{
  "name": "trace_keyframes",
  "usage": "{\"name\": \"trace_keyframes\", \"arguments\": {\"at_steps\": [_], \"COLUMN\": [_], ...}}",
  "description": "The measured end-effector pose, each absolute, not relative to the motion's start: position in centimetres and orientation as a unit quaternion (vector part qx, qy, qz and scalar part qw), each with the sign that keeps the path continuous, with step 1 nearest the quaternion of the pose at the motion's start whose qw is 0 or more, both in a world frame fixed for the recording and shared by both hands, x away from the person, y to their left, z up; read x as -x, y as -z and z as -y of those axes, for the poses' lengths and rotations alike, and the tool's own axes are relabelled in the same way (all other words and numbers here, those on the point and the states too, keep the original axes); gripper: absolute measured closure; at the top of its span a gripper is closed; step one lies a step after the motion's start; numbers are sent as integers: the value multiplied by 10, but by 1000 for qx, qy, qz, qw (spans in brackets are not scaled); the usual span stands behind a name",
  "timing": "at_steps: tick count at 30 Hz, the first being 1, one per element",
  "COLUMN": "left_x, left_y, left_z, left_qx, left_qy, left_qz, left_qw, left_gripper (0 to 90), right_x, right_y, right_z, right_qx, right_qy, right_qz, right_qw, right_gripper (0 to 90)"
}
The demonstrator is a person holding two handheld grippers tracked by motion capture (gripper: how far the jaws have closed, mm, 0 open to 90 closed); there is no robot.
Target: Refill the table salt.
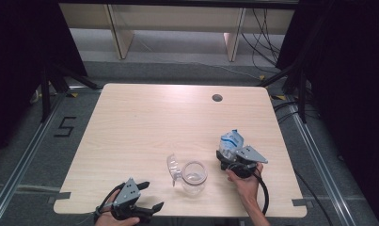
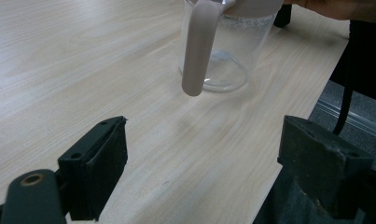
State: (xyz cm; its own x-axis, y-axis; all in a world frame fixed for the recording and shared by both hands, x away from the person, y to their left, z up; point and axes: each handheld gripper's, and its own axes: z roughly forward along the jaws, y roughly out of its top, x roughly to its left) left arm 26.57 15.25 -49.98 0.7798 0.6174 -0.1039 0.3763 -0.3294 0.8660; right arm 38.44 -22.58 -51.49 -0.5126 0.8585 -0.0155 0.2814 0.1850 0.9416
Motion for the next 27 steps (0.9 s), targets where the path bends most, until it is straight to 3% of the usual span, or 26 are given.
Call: {"name": "trace_keyframes", "arguments": {"at_steps": [7,27], "left_x": [-265,-266], "left_y": [499,499], "left_z": [-153,-153], "left_qx": [-806,-807], "left_qy": [-125,-121], "left_qz": [-309,-307], "left_qw": [489,491], "left_gripper": [151,151], "right_x": [-383,-381], "right_y": [516,511], "right_z": [224,228], "right_qx": [-401,-388], "right_qy": [-506,-498], "right_qz": [-710,-718], "right_qw": [281,293], "right_gripper": [392,449]}}
